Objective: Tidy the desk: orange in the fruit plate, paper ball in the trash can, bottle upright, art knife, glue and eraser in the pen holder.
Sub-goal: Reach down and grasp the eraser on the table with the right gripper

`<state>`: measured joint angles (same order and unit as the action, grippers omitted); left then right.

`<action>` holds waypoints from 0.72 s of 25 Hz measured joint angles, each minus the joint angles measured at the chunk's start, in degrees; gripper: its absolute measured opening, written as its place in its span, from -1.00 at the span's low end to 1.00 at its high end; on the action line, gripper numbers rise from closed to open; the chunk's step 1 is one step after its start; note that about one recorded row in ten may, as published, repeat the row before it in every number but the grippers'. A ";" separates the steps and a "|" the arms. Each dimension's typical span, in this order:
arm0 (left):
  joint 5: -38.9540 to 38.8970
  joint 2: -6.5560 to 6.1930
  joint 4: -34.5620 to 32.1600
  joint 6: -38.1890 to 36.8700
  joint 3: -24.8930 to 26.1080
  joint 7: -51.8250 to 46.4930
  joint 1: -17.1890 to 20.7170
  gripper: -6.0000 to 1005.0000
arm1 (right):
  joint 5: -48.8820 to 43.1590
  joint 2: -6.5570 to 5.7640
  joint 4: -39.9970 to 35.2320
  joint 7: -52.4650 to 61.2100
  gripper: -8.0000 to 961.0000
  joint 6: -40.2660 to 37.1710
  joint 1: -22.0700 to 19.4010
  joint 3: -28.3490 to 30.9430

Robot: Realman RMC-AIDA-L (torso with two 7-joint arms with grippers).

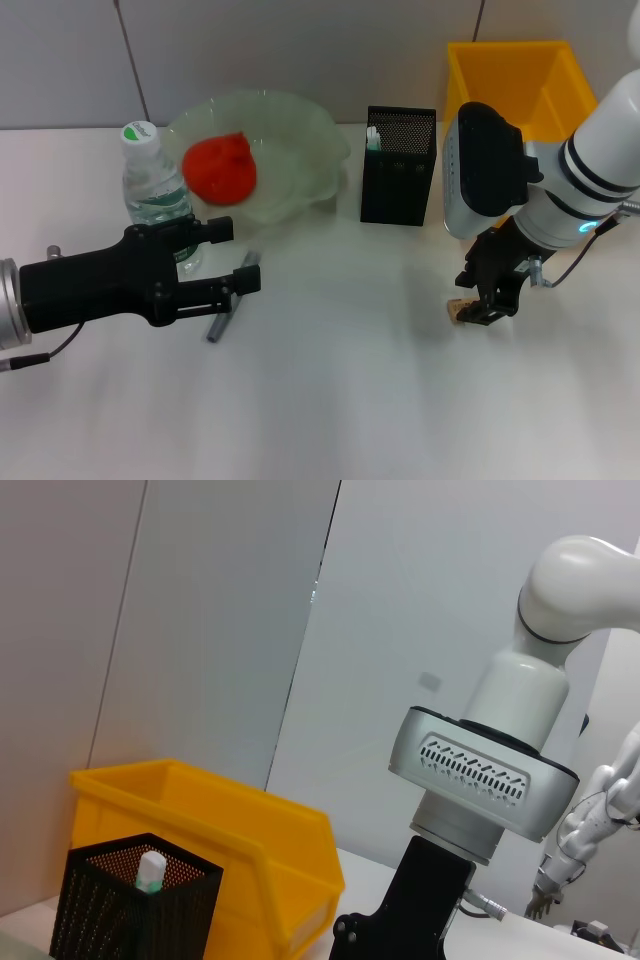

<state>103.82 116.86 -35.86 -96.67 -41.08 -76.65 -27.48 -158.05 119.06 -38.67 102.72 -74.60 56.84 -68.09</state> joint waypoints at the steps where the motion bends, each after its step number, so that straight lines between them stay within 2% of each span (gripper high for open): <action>1: -0.01 -0.07 -0.02 0.00 0.07 -0.21 -0.07 0.48 | 0.02 0.03 0.09 -0.08 -0.06 0.04 0.01 -0.23; 8: -0.03 -0.14 -0.66 0.00 0.46 -0.74 0.01 0.48 | 0.17 0.18 1.76 -0.69 -0.07 1.09 0.34 -0.69; 18: -0.03 0.13 -1.67 -0.01 0.49 -1.40 0.07 0.48 | 0.20 0.24 2.63 -0.69 -0.23 2.33 0.38 -1.21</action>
<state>103.79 116.99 -37.54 -96.68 -40.59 -78.05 -27.41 -157.84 119.29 -36.05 102.03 -72.27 57.22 -69.31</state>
